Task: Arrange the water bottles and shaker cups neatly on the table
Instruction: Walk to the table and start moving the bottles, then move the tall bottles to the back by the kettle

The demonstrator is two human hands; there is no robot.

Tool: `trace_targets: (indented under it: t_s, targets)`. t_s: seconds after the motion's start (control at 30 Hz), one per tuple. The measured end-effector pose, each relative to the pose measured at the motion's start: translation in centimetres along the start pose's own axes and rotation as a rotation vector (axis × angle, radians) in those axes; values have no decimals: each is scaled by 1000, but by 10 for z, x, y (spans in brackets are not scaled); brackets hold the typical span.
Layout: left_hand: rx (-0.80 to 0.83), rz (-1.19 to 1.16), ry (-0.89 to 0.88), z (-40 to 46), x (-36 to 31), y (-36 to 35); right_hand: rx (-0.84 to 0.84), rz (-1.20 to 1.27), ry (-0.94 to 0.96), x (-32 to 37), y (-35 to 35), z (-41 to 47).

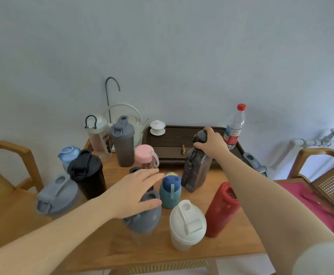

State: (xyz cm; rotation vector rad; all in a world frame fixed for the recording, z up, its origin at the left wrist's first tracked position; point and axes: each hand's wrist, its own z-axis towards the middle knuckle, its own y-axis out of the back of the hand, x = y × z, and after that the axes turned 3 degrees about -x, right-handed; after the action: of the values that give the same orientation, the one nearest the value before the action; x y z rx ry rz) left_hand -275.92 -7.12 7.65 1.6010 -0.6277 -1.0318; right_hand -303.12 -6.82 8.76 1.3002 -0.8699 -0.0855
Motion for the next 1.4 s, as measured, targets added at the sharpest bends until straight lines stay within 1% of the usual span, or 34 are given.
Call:
trace_targets:
  t_s: [0.03, 0.1, 0.17, 0.23, 0.33, 0.4, 0.5, 0.53, 0.6, 0.63, 0.67, 0.7, 0.73, 0.77, 0.8, 0.83, 0.87, 0.93, 1.0, 1.07, 1.1, 1.17, 1.27, 1.3, 1.4]
  targets:
    - [-57, -43, 13, 7, -2, 6, -42, -16, 16, -1, 4, -5]
    - [-144, -157, 52, 27, -9, 17, -194, -6, 64, -1, 17, -18]
    - [-218, -269, 65, 53, -22, 24, -362, 43, 133, 4, 41, -34]
    - [-288, -334, 57, 79, -39, 28, -491, 85, 211, 15, 73, -50]
    - [-427, -418, 8, 110, -67, 32, -606, 145, 281, 33, 115, -70]
    - [-464, -454, -62, 124, -81, 31, -648, 226, 300, 37, 129, -78]
    - [-449, -440, -58, 132, -89, 23, -606, 340, 291, 30, 126, -85]
    - [-459, -435, -45, 132, -88, 18, -557, 377, 290, 24, 122, -85]
    - [-474, -462, -15, 130, -85, 13, -411, 556, 286, 6, 115, -81]
    - [-483, -485, 1, 130, -83, 14, -353, 629, 253, -6, 112, -77]
    - [-500, -507, 16, 130, -80, 18, -319, 628, 183, -22, 107, -71]
    - [-525, -526, 28, 132, -78, 23, -302, 555, 78, -41, 99, -64]
    - [-553, -538, 36, 133, -76, 30, -278, 410, -58, -62, 88, -57]
    - [-581, -541, 40, 133, -73, 37, -216, 245, -180, -80, 75, -51]
    - [-606, -539, 41, 134, -69, 43, -129, 104, -261, -94, 60, -47]
    - [-622, -537, 45, 134, -65, 48, -53, 11, -307, -105, 47, -42]
    - [-628, -534, 55, 134, -60, 51, -13, -39, -332, -109, 37, -39]
    - [-618, -511, 93, 132, -49, 53, -25, -90, -328, -114, 26, -32]
    - [-598, -469, 135, 127, -36, 50, -56, -193, -280, -113, 20, -27]
    - [-596, -476, 179, 122, -22, 49, -75, -336, -238, -113, 15, -25]
    - [-609, -498, 198, 119, -16, 50, -77, -356, -232, -113, 13, -23]
    - [-656, -551, 233, 112, -4, 58, -67, -301, -241, -113, 12, -20]
    - [-720, -593, 253, 101, 10, 72, -44, -125, -237, -113, 11, -15]
    - [-732, -594, 256, 98, 15, 74, -45, -102, -228, -111, 11, -14]
    - [-740, -554, 267, 91, 26, 77, -40, -153, -218, -104, 12, -13]
